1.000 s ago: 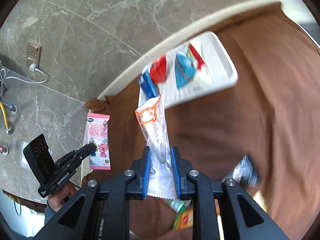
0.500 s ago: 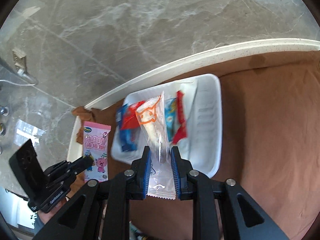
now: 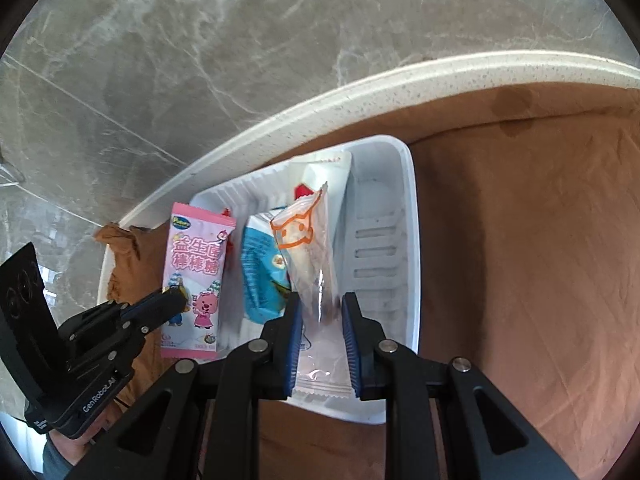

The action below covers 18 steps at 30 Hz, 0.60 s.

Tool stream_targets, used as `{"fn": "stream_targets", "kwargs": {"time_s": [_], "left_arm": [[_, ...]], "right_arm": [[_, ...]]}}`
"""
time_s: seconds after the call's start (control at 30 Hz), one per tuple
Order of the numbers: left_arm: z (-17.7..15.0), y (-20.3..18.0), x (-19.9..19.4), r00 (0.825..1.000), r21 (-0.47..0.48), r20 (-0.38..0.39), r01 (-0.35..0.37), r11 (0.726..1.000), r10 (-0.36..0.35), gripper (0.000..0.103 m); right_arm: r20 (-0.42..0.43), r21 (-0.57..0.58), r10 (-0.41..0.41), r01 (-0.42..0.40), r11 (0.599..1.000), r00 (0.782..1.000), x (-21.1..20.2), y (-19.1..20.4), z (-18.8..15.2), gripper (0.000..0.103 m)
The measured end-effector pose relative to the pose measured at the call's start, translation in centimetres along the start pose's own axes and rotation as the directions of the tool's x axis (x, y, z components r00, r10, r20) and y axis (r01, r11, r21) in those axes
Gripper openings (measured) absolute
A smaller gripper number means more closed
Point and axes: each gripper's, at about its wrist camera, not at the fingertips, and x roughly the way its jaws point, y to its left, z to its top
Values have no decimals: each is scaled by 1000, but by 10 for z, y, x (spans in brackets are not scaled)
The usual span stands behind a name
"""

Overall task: Organize snacks
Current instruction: 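Lower both packets into the tray and open both tools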

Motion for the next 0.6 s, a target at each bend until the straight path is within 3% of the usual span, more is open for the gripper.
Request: {"fn": "stream_targets", "kwargs": {"time_s": [0.2, 0.57, 0.6], "left_arm": [[-3, 7, 27, 1000, -20, -28, -14, 1000, 14, 2], [-6, 17, 36, 998, -59, -7, -56, 997, 56, 12], [-6, 16, 36, 998, -55, -4, -62, 997, 62, 16]], "right_arm": [[-2, -8, -47, 47, 999, 999, 10, -2, 4, 22], [-3, -64, -130, 129, 990, 992, 19, 3, 4, 24], [2, -72, -130, 130, 989, 992, 18, 4, 3, 24]]}}
